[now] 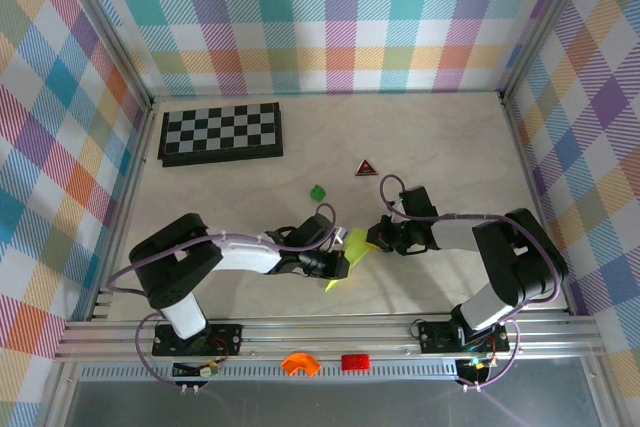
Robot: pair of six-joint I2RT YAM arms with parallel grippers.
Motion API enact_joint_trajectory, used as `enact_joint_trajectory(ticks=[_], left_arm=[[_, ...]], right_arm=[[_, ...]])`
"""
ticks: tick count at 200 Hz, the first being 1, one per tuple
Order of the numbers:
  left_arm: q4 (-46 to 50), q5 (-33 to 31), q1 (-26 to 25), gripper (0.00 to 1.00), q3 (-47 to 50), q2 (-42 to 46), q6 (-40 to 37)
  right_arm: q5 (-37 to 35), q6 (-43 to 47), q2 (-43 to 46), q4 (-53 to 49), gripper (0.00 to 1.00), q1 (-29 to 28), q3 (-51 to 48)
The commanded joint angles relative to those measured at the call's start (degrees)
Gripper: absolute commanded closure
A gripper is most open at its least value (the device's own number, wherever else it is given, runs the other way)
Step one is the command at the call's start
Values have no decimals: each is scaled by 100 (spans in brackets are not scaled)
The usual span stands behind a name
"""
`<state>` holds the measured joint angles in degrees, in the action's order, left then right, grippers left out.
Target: Fold a paper plane with a square sheet of paper (pick it up from the middle)
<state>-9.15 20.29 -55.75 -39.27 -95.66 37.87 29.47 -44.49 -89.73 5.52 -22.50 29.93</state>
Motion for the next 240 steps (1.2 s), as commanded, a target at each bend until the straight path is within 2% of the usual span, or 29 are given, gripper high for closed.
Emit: enact_joint_trajectory(ticks=[1,42,59,87,127,151,200,220,240], left_arm=[[778,-111,-94,89,421,361,-1],[1370,-469,-94,89,207,1004,-184],[1156,-411,-96,89,222,1086,-193],[915,-74,-145,90,-159,719,-284],[798,-244,-182,88,-657,16,-324],[747,-307,-184,90,-345,-139,-150],[422,-290,-252,93,1035,857,373],[487,-340,-261,93,1162,1431,412],[628,-658,-223,92,1091,1962,343]], right_arm=[[-880,94,-282,-691,100,167,-242],[-851,57,-250,-682,100,174,-216],[-796,21,-262,-627,100,167,-212],[-777,12,-299,-623,100,168,-189],[-710,-25,-411,-519,100,167,-198],[-701,-18,-396,-519,100,167,-199],[-456,221,-229,-356,100,167,-121],[-247,289,-15,-243,99,172,-27],[-183,268,500,-371,94,161,82]])
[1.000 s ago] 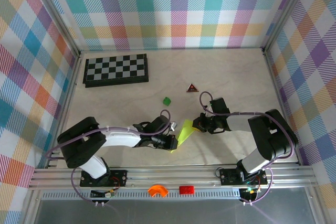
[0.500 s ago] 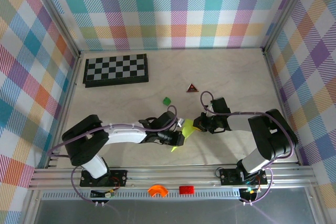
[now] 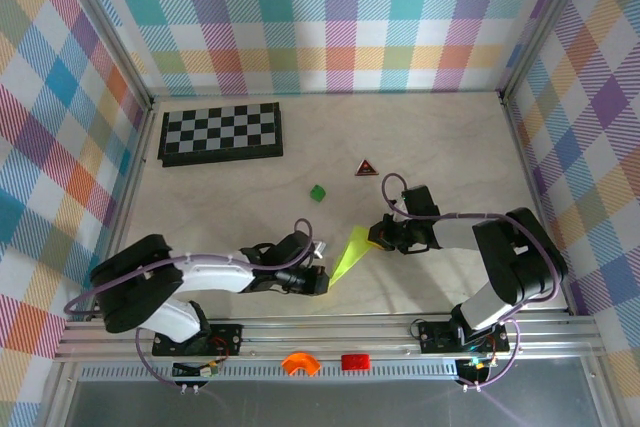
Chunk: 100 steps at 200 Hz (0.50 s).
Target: Fold a paper plane with a square sheet of paper (pick it up from the middle)
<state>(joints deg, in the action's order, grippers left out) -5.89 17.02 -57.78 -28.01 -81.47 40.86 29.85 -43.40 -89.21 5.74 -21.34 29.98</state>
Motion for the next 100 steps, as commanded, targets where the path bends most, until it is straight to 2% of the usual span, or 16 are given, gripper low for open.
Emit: enact_joint_trajectory(ticks=[1,17,46,69,100], left_arm=[[305,-357,-13,91,-36,561,35],[296,-453,268,90,-64,669,-10],[-102,271,987,86,-285,286,25],[-423,871,1223,78,-744,-358,57],[-673,1154,1353,75,-1250,-1174,271]], right_arm=[[-231,153,483,-404,94,48,78],[-512,60,1059,-747,88,43,33],[-793,-229,2094,-1157,76,43,-372],[-751,-574,2696,-1222,71,43,-799],[-620,-853,3164,-1308,65,45,-1133]])
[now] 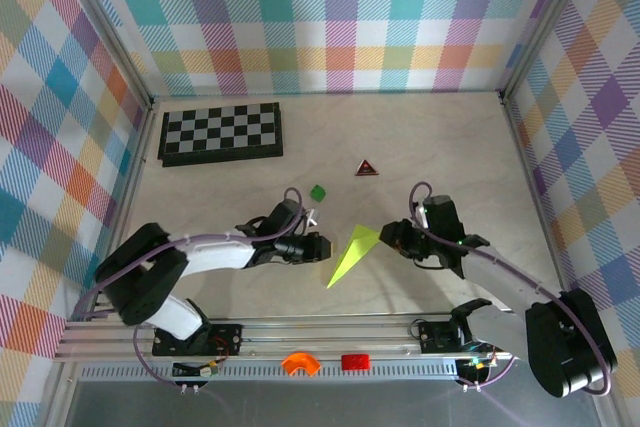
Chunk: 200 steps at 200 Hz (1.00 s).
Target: Fold a paper plane with a square sheet of paper (pick it up from the middle)
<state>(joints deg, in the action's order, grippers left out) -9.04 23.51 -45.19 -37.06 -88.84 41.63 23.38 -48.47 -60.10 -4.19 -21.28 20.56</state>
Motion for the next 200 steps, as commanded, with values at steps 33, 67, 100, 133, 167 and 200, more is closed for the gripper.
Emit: enact_joint_trajectory(ticks=[33,67,100,133,167,200], left_arm=[[-248,488,144,74,-633,-837,252],[-39,540,142,72,-781,-1042,82],[138,682,146,71,-934,-1144,-145],[792,469,135,71,-1253,-1323,-612],[1195,418,133,70,-1494,-1548,-917],[1018,902,112,69,-1577,-1687,-966]], right_arm=[[299,-382,239,-277,64,21,-255],[378,-282,-2,-283,64,-24,-123],[434,-288,-360,-86,64,-162,24],[396,-286,-815,97,65,-304,187],[378,-208,-1237,183,67,-351,367],[366,-160,-1639,180,69,-393,518]])
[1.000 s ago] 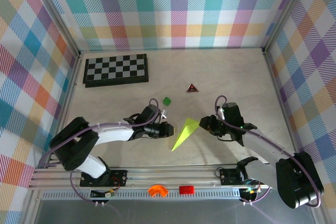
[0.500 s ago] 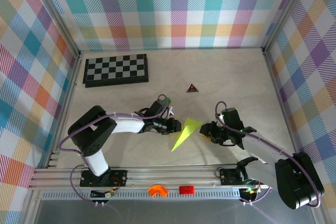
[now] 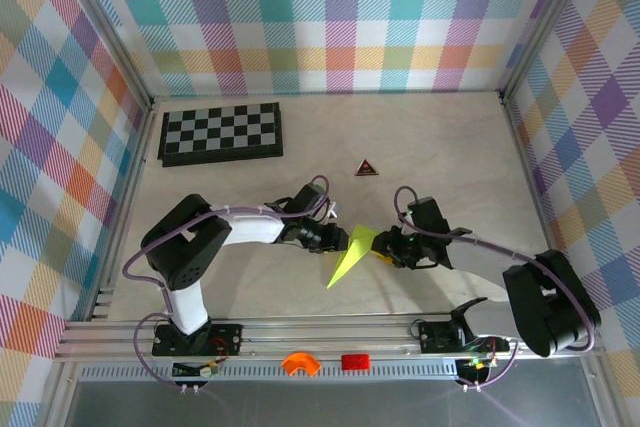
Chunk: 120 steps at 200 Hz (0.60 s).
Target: Fold a paper plane with a square sheet of paper (pick it up from the middle)
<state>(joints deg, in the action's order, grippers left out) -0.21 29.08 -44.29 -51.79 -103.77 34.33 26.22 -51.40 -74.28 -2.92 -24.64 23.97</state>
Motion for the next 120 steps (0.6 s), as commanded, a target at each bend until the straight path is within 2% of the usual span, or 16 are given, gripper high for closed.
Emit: enact_joint_trajectory(ticks=[1,57,120], left_arm=[[130,362,20,69,-103,-195,-235],[-175,792,-2,67,-62,-207,-216],[-457,956,-41,68,30,-195,-152]], right_arm=[[79,136,-233,54,69,-57,182],[-5,146,-833,37,77,-92,352],[-23,157,-1001,80,80,-111,379]])
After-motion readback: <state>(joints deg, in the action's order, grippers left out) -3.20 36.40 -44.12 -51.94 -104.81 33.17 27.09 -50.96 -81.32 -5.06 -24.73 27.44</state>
